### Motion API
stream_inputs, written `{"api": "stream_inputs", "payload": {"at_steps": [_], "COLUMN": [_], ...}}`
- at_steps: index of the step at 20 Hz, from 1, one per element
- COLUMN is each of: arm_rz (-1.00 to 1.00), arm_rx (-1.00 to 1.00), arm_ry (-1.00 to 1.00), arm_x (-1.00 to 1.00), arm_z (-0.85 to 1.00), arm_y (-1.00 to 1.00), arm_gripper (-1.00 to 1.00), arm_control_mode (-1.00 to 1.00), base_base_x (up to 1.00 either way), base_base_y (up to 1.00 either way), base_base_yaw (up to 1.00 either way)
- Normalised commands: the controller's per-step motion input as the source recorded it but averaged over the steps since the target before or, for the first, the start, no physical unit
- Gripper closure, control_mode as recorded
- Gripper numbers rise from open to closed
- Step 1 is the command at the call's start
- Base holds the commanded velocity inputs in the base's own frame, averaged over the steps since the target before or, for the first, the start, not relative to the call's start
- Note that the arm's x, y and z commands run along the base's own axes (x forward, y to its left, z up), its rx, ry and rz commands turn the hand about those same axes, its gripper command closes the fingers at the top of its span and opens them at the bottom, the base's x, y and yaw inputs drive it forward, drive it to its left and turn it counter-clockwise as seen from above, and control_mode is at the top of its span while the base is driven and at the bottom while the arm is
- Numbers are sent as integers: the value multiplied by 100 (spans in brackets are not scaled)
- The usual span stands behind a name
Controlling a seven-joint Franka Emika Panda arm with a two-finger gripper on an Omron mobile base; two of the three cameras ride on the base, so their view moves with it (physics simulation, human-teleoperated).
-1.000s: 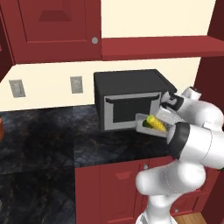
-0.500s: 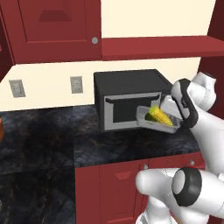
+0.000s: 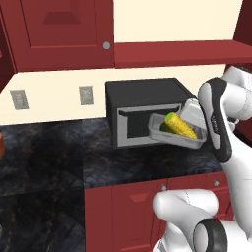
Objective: Take the corn and lime out of the freezer and place them in the tupperware container on the counter. Then put the tupperware containing the vegetables back in the freezer.
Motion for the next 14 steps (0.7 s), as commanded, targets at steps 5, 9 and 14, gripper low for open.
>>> {"api": "stream_inputs", "payload": {"at_steps": [5,9,14], "arm_rz": [-1,-19,-24], "arm_rx": [0,5,5], "arm_ry": [4,0,0], "arm_x": [-64,-91,-69], "arm_z": [36,37,33], "arm_y": [25,5,0], "arm_gripper": [100,100,100], "arm_control_mode": [-100,-100,-100], "base_base_x": [0,0,0], "base_base_y": [0,0,0], "base_base_yaw": [0,0,0]}}
